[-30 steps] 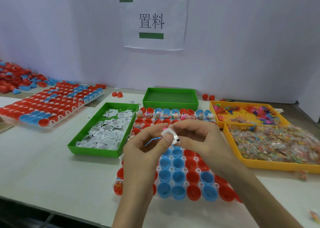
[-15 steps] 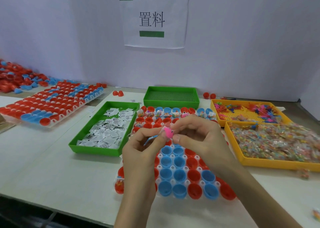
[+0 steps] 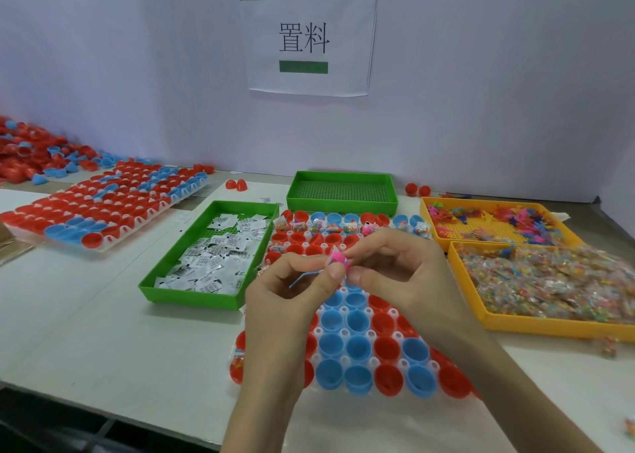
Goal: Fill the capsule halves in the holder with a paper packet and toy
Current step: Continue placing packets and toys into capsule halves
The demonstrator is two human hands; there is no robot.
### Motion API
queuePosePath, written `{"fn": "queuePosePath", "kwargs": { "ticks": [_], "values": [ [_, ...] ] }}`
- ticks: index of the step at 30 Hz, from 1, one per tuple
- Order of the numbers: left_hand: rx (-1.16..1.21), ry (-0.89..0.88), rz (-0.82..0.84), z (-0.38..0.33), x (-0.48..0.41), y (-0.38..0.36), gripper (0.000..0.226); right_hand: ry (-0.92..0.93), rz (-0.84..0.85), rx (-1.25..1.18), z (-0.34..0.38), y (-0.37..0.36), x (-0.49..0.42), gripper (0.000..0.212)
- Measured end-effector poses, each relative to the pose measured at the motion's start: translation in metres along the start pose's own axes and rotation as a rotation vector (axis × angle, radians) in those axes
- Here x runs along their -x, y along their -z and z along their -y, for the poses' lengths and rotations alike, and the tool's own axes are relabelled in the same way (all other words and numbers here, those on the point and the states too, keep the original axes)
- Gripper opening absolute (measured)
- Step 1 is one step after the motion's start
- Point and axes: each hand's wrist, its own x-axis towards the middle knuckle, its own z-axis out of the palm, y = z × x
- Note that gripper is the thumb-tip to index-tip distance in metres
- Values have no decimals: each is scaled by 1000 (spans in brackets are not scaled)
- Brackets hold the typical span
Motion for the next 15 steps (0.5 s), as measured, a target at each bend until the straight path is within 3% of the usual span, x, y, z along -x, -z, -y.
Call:
{"fn": "queuePosePath", "kwargs": {
  "ticks": [9, 15],
  "values": [
    [-184, -108, -65, -7, -9, 18, 12, 59, -23, 115, -4, -3, 3, 28],
    [-445, -152, -189, -30, -58, 61, 25, 30, -226, 152, -2, 19, -4, 21]
  ]
}}
